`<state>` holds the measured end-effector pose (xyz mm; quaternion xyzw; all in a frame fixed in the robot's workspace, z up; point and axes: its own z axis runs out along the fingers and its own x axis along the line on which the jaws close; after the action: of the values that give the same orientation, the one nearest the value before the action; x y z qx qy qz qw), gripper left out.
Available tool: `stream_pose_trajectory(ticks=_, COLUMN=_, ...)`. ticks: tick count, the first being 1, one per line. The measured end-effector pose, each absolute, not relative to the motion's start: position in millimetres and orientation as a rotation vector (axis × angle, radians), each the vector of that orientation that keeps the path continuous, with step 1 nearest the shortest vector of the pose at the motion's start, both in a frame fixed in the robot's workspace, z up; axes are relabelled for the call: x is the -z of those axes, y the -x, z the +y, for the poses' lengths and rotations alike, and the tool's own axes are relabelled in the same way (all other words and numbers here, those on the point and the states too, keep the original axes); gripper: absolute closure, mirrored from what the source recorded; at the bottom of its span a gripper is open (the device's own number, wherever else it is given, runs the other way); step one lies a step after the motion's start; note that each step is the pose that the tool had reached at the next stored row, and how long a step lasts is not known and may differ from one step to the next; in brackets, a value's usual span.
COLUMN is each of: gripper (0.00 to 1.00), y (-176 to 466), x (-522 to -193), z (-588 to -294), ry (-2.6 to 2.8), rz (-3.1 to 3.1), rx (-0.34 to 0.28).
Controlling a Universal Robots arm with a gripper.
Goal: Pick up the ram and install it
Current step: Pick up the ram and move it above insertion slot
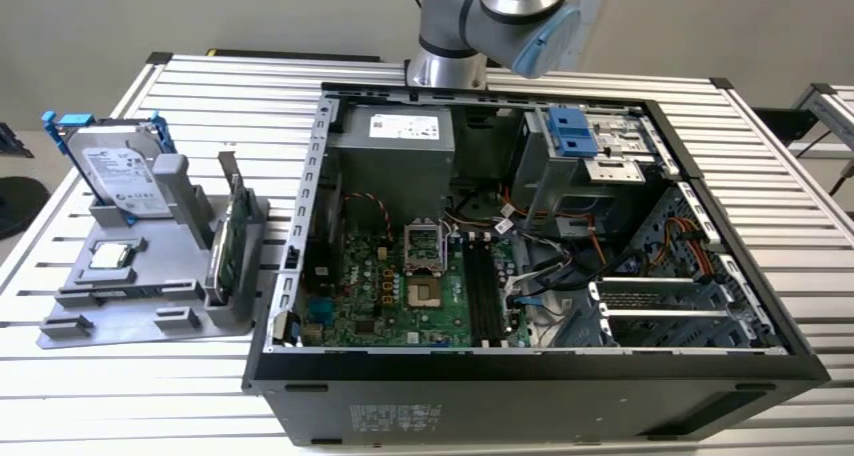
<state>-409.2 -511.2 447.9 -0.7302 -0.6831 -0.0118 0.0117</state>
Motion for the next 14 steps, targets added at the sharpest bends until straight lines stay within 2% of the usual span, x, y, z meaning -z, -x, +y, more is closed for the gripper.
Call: stream_pose_trajectory(ticks=14, gripper=1.00, y=370.5, x=-446.6, z=-511.3, ry=2.277, rz=-2.130, rx=0.036)
